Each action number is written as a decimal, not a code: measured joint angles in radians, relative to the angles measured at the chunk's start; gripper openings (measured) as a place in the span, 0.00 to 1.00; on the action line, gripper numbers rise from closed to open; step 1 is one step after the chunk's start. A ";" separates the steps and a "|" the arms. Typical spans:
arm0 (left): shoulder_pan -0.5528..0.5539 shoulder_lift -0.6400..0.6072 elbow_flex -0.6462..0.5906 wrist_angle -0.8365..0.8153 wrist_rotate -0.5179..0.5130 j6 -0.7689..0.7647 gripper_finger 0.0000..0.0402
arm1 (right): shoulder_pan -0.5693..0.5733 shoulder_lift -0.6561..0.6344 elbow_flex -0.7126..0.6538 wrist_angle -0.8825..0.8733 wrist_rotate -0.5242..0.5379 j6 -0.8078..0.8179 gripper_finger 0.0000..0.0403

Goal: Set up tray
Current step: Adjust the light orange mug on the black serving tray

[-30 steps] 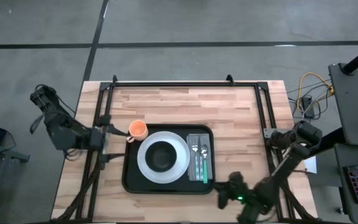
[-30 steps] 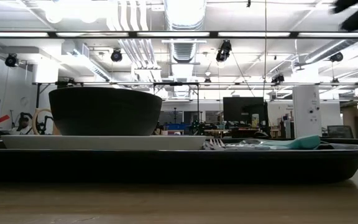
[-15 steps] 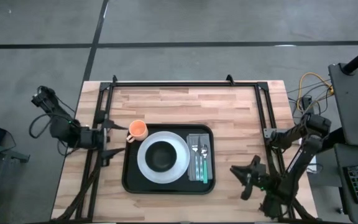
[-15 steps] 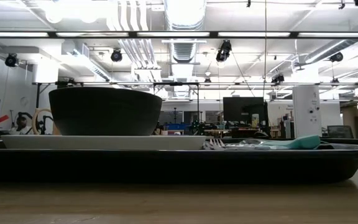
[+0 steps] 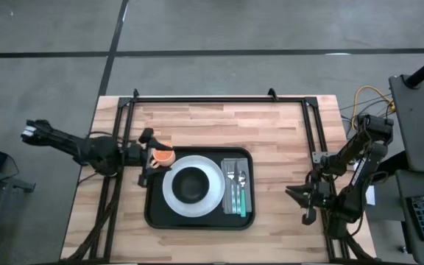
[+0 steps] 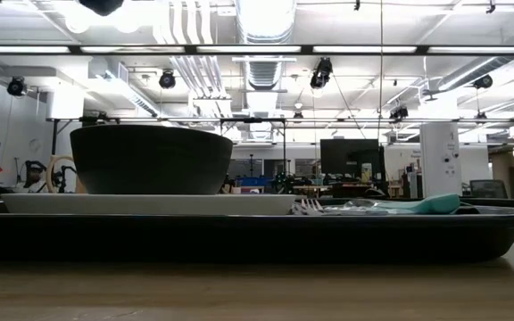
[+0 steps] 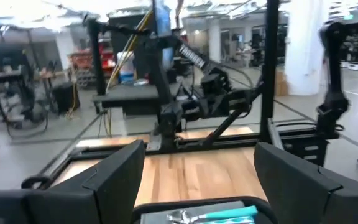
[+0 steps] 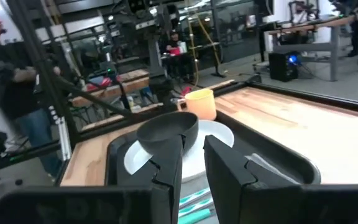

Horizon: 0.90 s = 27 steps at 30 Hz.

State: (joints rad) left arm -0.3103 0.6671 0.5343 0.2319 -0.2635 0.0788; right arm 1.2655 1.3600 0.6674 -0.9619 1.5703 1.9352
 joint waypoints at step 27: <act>0.226 -0.052 -0.088 -0.076 0.493 -0.237 0.70 | -0.193 0.062 0.115 1.549 -0.874 -1.990 0.15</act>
State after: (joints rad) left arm -0.0841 0.6153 0.4464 0.1561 0.2296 -0.1581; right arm 1.0728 1.4223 0.7822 0.5866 0.6961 -0.0552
